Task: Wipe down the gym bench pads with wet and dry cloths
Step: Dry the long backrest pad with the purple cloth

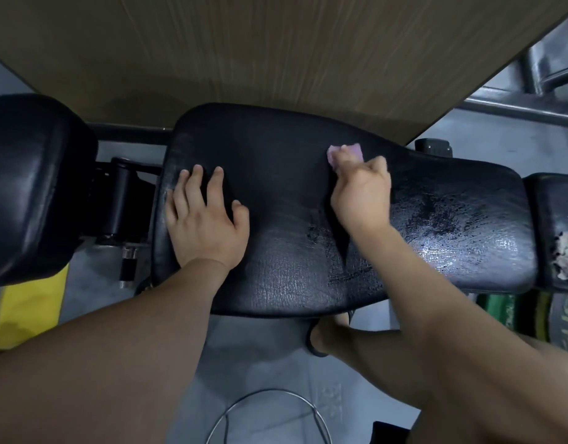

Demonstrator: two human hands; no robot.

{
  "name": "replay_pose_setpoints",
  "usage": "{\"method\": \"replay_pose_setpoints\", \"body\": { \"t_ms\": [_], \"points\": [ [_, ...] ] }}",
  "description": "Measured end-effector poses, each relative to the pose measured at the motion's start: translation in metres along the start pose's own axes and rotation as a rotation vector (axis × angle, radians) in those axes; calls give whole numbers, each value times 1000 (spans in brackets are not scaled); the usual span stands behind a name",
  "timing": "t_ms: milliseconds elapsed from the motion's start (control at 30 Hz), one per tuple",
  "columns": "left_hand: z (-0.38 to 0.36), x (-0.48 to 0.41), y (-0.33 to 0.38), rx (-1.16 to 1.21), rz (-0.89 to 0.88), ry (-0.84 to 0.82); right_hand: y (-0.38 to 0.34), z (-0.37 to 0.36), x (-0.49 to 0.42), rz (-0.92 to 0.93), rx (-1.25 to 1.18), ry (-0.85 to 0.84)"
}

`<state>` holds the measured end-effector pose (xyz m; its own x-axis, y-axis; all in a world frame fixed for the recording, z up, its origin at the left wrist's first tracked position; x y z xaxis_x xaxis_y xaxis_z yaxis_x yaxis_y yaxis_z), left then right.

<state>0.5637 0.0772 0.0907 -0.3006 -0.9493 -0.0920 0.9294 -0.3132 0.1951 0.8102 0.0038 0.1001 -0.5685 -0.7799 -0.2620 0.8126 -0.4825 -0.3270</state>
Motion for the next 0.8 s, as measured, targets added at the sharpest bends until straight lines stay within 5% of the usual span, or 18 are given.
{"method": "replay_pose_setpoints", "body": {
  "t_ms": [233,433,633,800],
  "points": [
    [-2,-1,-1,4,-6,-3,-54,-3,63,423,-70,-243],
    [-2,-1,-1,-7,-5,-14,12,8,20,85,25,-36],
    [0,0,0,9,-3,-3,-52,11,97,464,-42,-277],
    [-1,0,0,11,-4,-14,-5,17,52,265,6,-179]
  ]
}}
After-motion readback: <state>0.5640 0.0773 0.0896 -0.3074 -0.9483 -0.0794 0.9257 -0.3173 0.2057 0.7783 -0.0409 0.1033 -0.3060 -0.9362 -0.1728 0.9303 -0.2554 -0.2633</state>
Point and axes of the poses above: each hand's wrist, its own x-axis away from the middle knuckle, its own z-axis out of the back of the hand, y = z × x, the point moved 3 cm from there along -x, towards the middle knuckle, and after that the axes turned 5 degrees about -x, right-handed, at the moved point
